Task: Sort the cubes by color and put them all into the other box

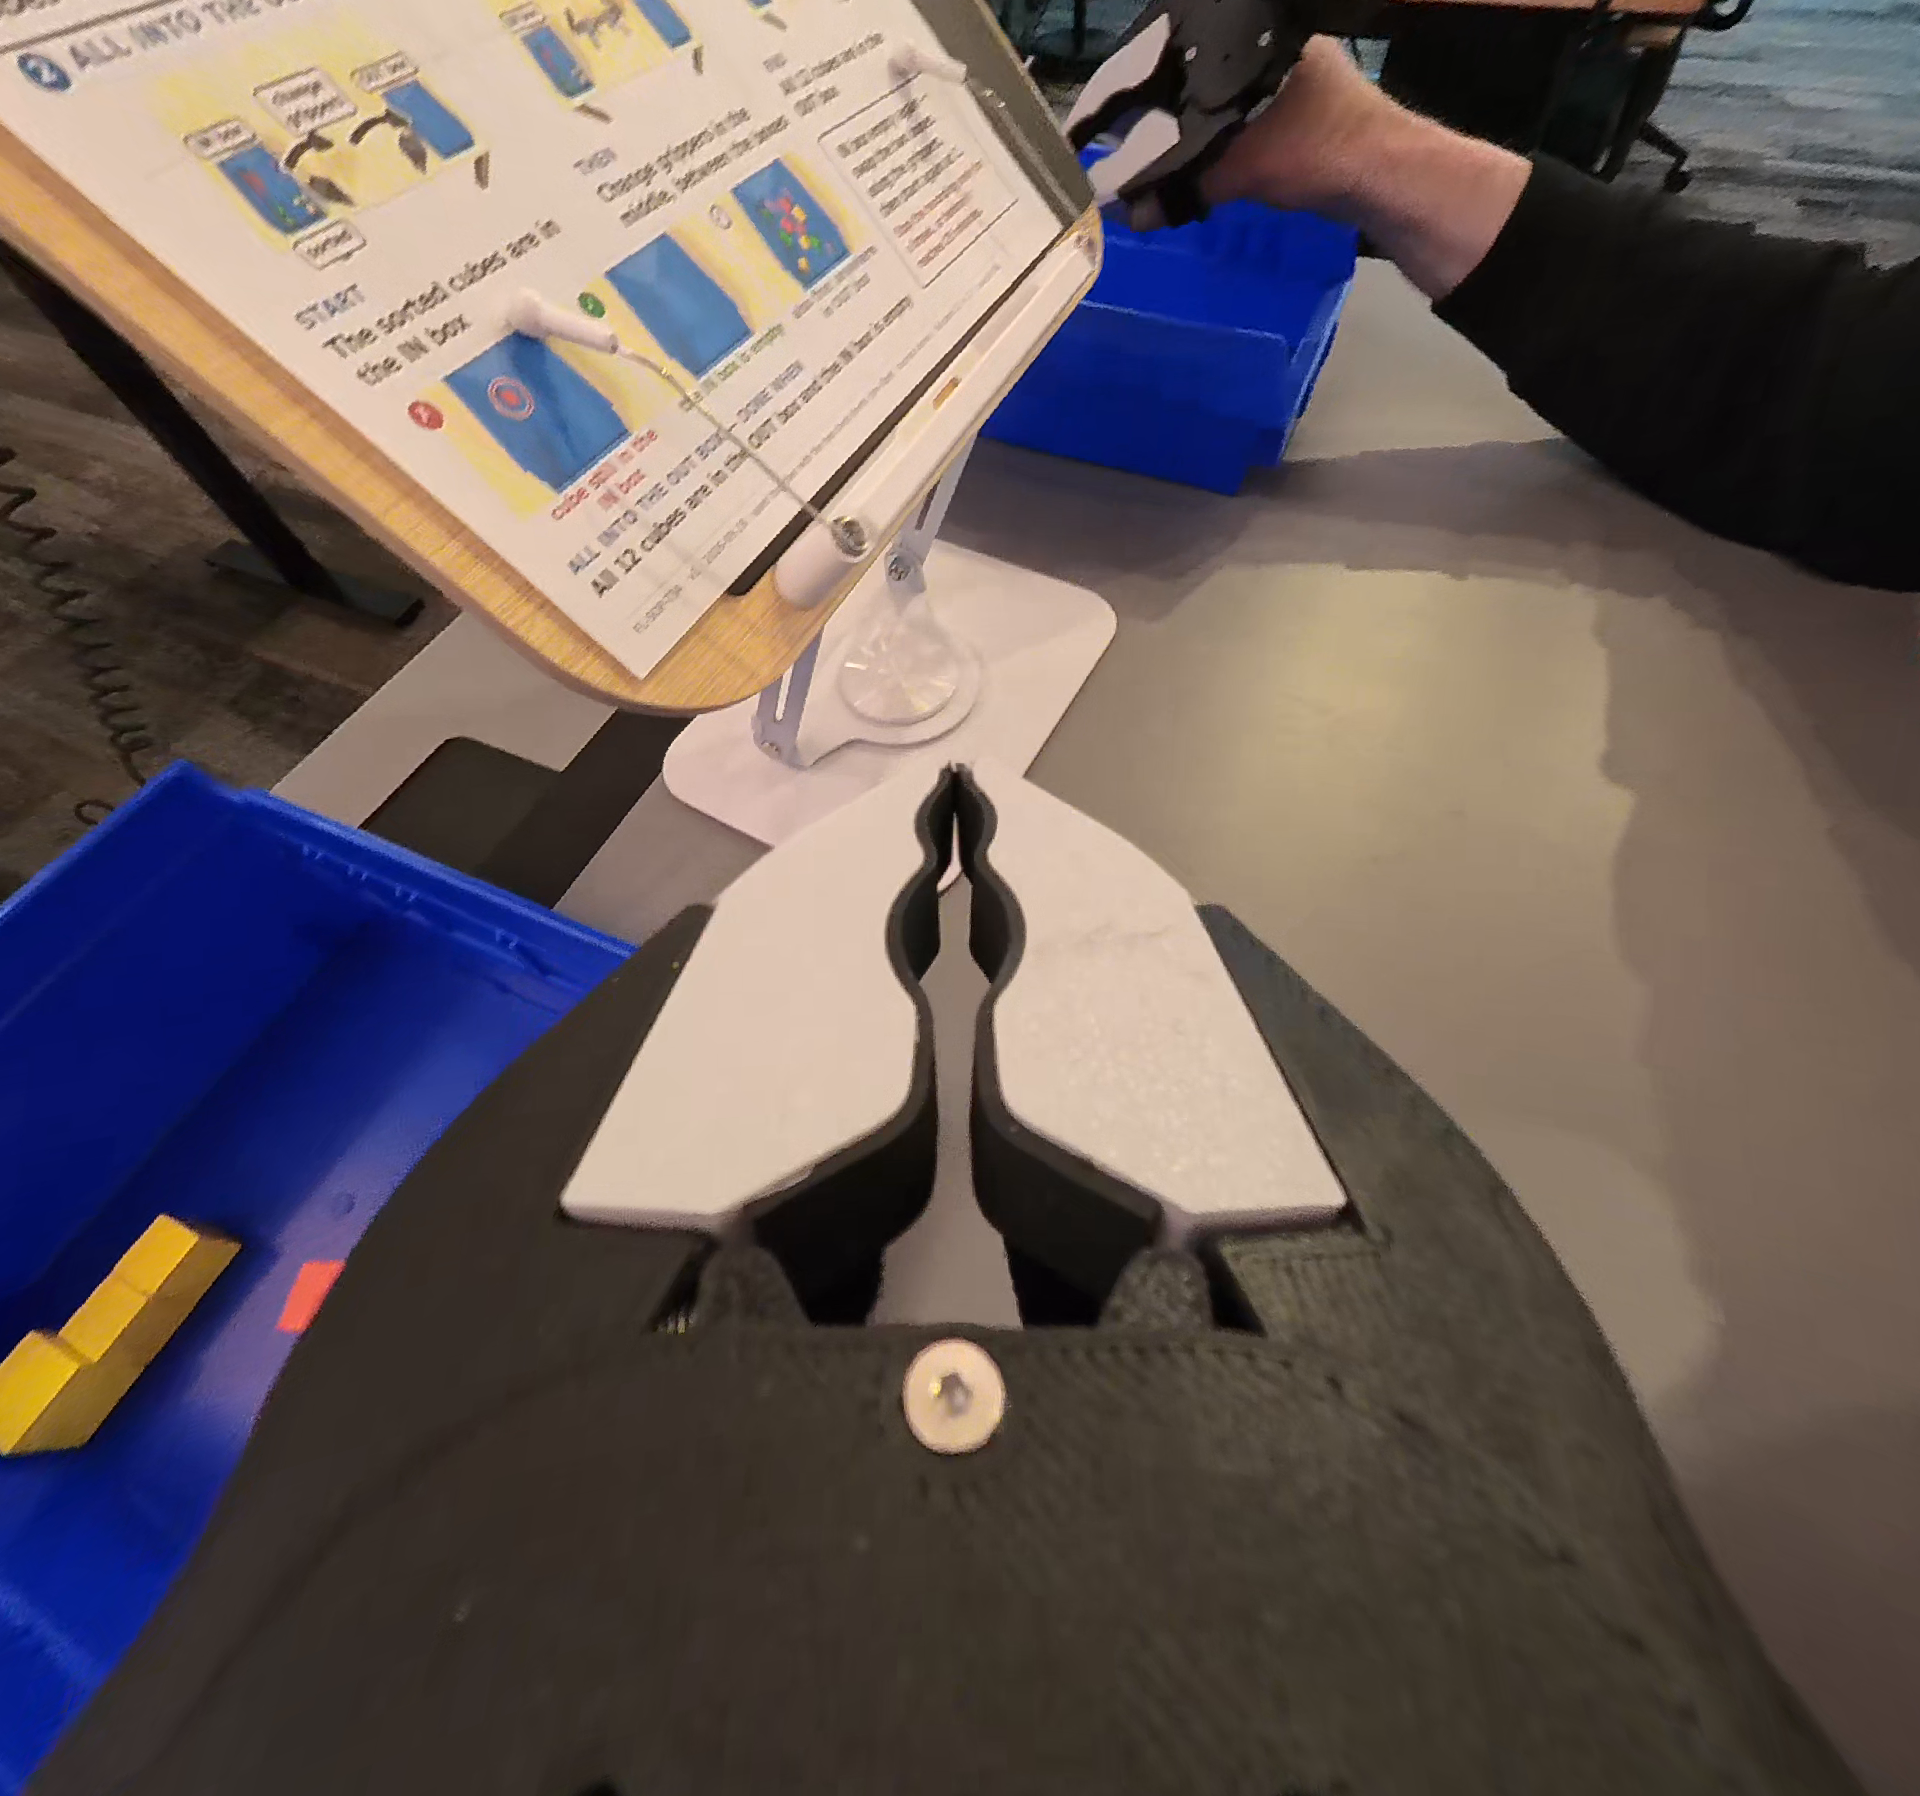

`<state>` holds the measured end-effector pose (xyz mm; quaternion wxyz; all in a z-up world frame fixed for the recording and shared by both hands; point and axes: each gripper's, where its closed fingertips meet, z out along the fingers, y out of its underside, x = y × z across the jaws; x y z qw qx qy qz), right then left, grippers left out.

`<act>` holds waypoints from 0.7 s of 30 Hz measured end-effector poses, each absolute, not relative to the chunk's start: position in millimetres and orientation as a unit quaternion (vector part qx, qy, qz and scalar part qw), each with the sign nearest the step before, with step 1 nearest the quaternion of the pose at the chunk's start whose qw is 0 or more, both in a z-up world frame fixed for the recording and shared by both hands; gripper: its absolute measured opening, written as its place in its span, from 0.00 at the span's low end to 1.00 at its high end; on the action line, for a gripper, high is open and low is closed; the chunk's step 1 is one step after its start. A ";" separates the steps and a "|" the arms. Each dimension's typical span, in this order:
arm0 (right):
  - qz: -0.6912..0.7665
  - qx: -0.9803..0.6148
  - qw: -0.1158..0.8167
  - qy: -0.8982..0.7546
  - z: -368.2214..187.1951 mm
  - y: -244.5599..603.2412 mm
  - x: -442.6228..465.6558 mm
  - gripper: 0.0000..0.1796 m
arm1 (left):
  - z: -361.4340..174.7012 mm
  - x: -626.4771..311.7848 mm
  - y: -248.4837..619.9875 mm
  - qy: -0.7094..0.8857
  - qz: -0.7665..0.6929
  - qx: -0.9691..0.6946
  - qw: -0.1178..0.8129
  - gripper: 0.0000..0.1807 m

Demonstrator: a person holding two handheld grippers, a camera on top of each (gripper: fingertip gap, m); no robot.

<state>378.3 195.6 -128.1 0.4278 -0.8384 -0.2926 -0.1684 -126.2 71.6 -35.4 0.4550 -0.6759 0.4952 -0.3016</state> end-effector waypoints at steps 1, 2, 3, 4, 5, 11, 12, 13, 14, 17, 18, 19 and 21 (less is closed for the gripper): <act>-0.174 -0.843 0.421 -0.286 -130.1 196.2 381.4 0.25 | -37.2 -128.4 74.7 0.490 -0.296 -0.682 0.455 0.00; -0.177 -0.844 0.421 -0.280 -129.5 196.8 382.7 0.30 | -38.7 -131.1 78.2 0.485 -0.290 -0.688 0.456 0.00; -0.174 -0.844 0.427 -0.275 -127.1 197.1 382.2 0.31 | -40.0 -133.6 81.4 0.480 -0.286 -0.692 0.457 0.00; -0.169 -0.843 0.431 -0.273 -124.7 196.9 380.9 0.31 | -41.7 -136.1 84.5 0.476 -0.281 -0.697 0.458 0.00; -0.170 -0.842 0.435 -0.271 -121.8 196.8 380.8 0.32 | -43.5 -138.5 87.0 0.473 -0.276 -0.701 0.457 0.00; -0.180 -0.829 0.451 -0.277 -107.3 194.3 376.3 0.31 | -54.0 -150.6 102.9 0.453 -0.238 -0.726 0.459 0.00; -0.180 -0.825 0.453 -0.287 -106.0 194.1 373.2 0.29 | -57.3 -153.4 107.4 0.446 -0.229 -0.734 0.458 0.00; -0.187 -0.821 0.455 -0.291 -104.5 193.9 373.0 0.29 | -61.5 -157.5 113.3 0.440 -0.212 -0.743 0.457 0.00; -0.197 -0.818 0.457 -0.289 -102.1 194.1 374.3 0.29 | -65.5 -162.8 121.2 0.431 -0.191 -0.753 0.460 0.00; -0.193 -0.811 0.468 -0.292 -96.3 193.0 370.4 0.26 | -86.6 -178.1 143.9 0.423 -0.126 -0.779 0.444 0.07; -0.192 -0.810 0.471 -0.291 -94.6 192.6 369.4 0.25 | -96.5 -183.9 152.4 0.425 -0.102 -0.790 0.430 0.10; -0.191 -0.809 0.473 -0.292 -93.2 192.3 368.5 0.25 | -107.8 -189.9 160.3 0.431 -0.080 -0.799 0.411 0.14; -0.188 -0.809 0.473 -0.293 -91.5 191.7 367.3 0.25 | -130.2 -202.8 175.4 0.442 -0.039 -0.818 0.366 0.21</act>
